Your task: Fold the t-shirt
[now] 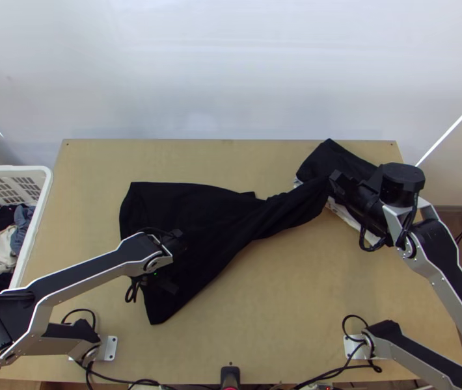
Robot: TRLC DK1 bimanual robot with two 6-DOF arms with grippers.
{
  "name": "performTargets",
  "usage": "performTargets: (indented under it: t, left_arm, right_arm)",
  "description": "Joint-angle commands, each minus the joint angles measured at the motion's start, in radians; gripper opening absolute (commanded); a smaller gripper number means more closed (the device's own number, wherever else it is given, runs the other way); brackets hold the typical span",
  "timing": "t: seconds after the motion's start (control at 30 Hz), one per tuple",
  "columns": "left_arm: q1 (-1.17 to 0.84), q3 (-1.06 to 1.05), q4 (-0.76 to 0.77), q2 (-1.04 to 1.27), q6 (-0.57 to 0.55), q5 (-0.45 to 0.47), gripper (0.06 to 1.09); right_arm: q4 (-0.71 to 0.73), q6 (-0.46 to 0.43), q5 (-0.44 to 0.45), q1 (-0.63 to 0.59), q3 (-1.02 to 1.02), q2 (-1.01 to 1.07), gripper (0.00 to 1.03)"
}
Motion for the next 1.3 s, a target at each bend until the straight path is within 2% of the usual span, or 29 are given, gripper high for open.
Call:
performTargets:
  t: [0.0, 0.07, 0.23, 0.33, 0.47, 0.57, 0.6, 0.7, 0.73, 0.77, 0.83, 0.93, 1.1, 1.2, 1.27]
  left_arm:
    - [-0.006, -0.007, 0.012, -0.002, -0.009, -0.008, 0.39]
    - [-0.004, -0.002, 0.024, -0.005, -0.014, -0.008, 0.09]
    - [-0.026, 0.021, 0.087, -0.048, 0.005, -0.005, 0.1]
    - [0.045, 0.101, 0.112, -0.108, -0.014, 0.036, 0.1]
    - [0.364, 0.275, 0.141, -0.12, -0.029, 0.233, 0.1]
    - [0.608, 0.429, 0.148, -0.051, -0.091, 0.38, 0.1]
    - [0.672, 0.467, 0.168, -0.024, -0.12, 0.398, 0.1]
    - [0.794, 0.578, 0.208, 0.062, -0.158, 0.378, 0.1]
    - [0.809, 0.621, 0.219, 0.085, -0.158, 0.328, 0.1]
    - [0.812, 0.662, 0.23, 0.102, -0.15, 0.291, 0.1]
    - [0.836, 0.751, 0.251, 0.13, -0.15, 0.28, 0.1]
    - [0.847, 0.929, 0.248, 0.197, -0.149, 0.273, 0.1]
    - [0.864, 1.257, 0.222, 0.318, -0.129, 0.233, 0.1]
    - [0.881, 1.369, 0.28, 0.354, -0.123, 0.225, 0.1]
    - [0.896, 1.375, 0.357, 0.351, -0.123, 0.225, 0.1]
  right_arm:
    - [0.0, 0.001, 0.001, -0.002, 0.003, -0.007, 0.03]
    - [-0.001, 0.001, 0.001, -0.002, 0.003, -0.007, 0.03]
    - [0.0, 0.002, 0.001, 0.0, 0.001, -0.01, 0.03]
    - [-0.004, 0.001, 0.001, -0.017, -0.003, -0.011, 0.03]
    - [-0.052, 0.002, 0.003, -0.069, 0.014, 0.015, 0.03]
    - [-0.105, 0.007, 0.006, -0.1, 0.061, 0.104, 0.03]
    - [-0.119, 0.005, 0.01, -0.106, 0.08, 0.147, 0.03]
    - [-0.181, 0.007, 0.033, -0.141, 0.172, 0.3, 0.03]
    - [-0.219, -0.002, 0.05, -0.144, 0.224, 0.348, 0.03]
    - [-0.248, -0.021, 0.059, -0.144, 0.279, 0.383, 0.03]
    - [-0.257, -0.094, 0.087, -0.121, 0.368, 0.414, 0.03]
    - [-0.224, -0.24, 0.168, -0.058, 0.511, 0.452, 0.03]
    - [-0.159, -0.442, 0.182, -0.026, 0.805, 0.564, 0.03]
    - [-0.145, -0.507, 0.181, -0.028, 0.985, 0.636, 0.03]
    - [-0.038, -0.528, 0.181, -0.032, 1.024, 0.645, 0.03]
